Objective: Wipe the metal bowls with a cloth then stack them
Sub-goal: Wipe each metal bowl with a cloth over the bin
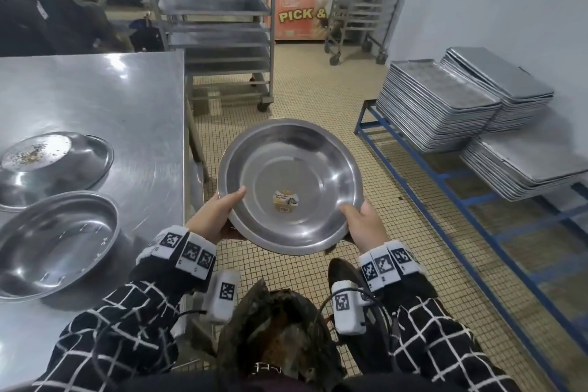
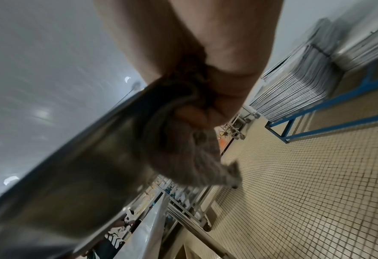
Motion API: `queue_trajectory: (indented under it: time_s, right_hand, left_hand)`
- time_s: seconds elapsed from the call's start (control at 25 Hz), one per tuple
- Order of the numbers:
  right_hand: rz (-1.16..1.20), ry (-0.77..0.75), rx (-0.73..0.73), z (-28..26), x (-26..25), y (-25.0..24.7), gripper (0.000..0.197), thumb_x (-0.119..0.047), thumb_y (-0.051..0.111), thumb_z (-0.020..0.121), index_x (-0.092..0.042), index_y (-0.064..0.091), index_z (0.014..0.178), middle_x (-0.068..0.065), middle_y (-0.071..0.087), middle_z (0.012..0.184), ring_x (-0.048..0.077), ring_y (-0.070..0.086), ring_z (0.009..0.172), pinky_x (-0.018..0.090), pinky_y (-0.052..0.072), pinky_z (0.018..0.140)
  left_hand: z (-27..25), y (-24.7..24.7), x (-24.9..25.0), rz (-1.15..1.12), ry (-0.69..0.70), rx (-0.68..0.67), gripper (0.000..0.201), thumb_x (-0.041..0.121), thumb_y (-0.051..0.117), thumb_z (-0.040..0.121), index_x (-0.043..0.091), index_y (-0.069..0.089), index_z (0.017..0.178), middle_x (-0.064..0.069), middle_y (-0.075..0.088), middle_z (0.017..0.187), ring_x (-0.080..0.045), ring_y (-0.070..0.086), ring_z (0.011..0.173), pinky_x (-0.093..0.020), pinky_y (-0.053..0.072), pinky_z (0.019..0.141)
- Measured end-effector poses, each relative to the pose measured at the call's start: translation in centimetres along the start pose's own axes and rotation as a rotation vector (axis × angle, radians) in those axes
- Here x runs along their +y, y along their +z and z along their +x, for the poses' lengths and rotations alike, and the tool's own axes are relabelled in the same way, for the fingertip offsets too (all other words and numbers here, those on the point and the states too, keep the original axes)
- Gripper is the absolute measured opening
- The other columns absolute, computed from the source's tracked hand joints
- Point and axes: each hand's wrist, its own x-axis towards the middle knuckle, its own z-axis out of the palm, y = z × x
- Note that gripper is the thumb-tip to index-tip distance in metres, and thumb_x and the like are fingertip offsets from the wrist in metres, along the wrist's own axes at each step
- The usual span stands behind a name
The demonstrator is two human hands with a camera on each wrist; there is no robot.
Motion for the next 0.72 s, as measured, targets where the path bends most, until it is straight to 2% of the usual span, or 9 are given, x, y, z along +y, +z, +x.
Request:
queue_trajectory:
  time_s: [0.12,0.24,0.32,0.4,0.52,0.64,0.72]
  right_hand:
    - [-0.055,0.018,0.046,0.4,0.1,0.2,0.031,-0.04,0.032,0.101,-0.016,0.05,0.109,0.005,0.061,0.095,0.016,0.061,0.085,0.027,0.049,0.066]
    - [-0.121,-0.067,0.241,0.7,0.4,0.3,0.033,-0.034,0.028,0.103,-0.013,0.053,0.103,0.0,0.056,0.088,0.018,0.058,0.086,0.021,0.04,0.062]
    - [-0.187,-0.227,0.248,0.8,-0.2,0.6,0.027,-0.03,0.035,0.102,-0.016,0.058,0.108,-0.003,0.059,0.096,0.015,0.059,0.094,0.021,0.047,0.071]
    - [-0.269,-0.429,0.18,1.2,-1.5,1.2,0.029,-0.025,0.044,0.099,-0.017,0.058,0.123,-0.002,0.061,0.11,0.011,0.058,0.1,0.027,0.052,0.087]
    - [-0.44,-0.743,0.189,2.4,-4.0,2.9,0.036,-0.017,0.052,0.096,-0.012,0.055,0.131,0.005,0.055,0.126,0.015,0.052,0.114,0.025,0.041,0.102]
    - [-0.537,-0.851,0.209,3.4,-5.0,4.5,0.034,-0.015,0.053,0.094,-0.012,0.059,0.127,0.009,0.049,0.129,0.021,0.047,0.12,0.031,0.036,0.108]
    - [-0.604,-0.905,0.092,3.0,-4.4,5.4,0.031,-0.012,0.054,0.092,-0.012,0.063,0.121,0.009,0.049,0.126,0.021,0.049,0.117,0.032,0.038,0.104]
  left_hand:
    - [0.2,0.0,-0.5,-0.084,0.088,0.098,0.029,0.038,0.049,0.096,0.019,0.054,0.117,-0.006,0.074,0.079,-0.024,0.072,0.074,-0.038,0.057,0.063]
    - [0.3,-0.1,-0.3,-0.046,0.131,0.183,0.029,0.031,0.054,0.095,0.017,0.052,0.12,-0.011,0.071,0.091,-0.031,0.07,0.082,-0.048,0.056,0.076]
    - [0.0,0.0,0.2,-0.02,0.124,0.177,0.024,0.021,0.056,0.094,0.014,0.052,0.117,-0.014,0.068,0.092,-0.033,0.068,0.081,-0.05,0.056,0.077]
    - [-0.5,0.3,0.8,-0.029,0.123,0.139,0.02,0.013,0.056,0.093,0.013,0.054,0.112,-0.012,0.069,0.088,-0.031,0.069,0.079,-0.045,0.057,0.071]
    - [-1.5,1.3,1.6,-0.019,0.158,0.045,0.012,0.016,0.054,0.093,0.019,0.053,0.105,-0.005,0.073,0.08,-0.026,0.071,0.075,-0.036,0.058,0.063]
    - [-2.1,2.5,1.7,0.04,0.185,-0.049,0.018,0.025,0.052,0.095,0.022,0.051,0.112,-0.009,0.073,0.094,-0.031,0.071,0.086,-0.043,0.058,0.072]
    - [-2.2,2.9,1.7,0.088,0.2,-0.043,0.022,0.032,0.051,0.095,0.021,0.053,0.114,-0.01,0.071,0.1,-0.032,0.069,0.09,-0.048,0.056,0.079]
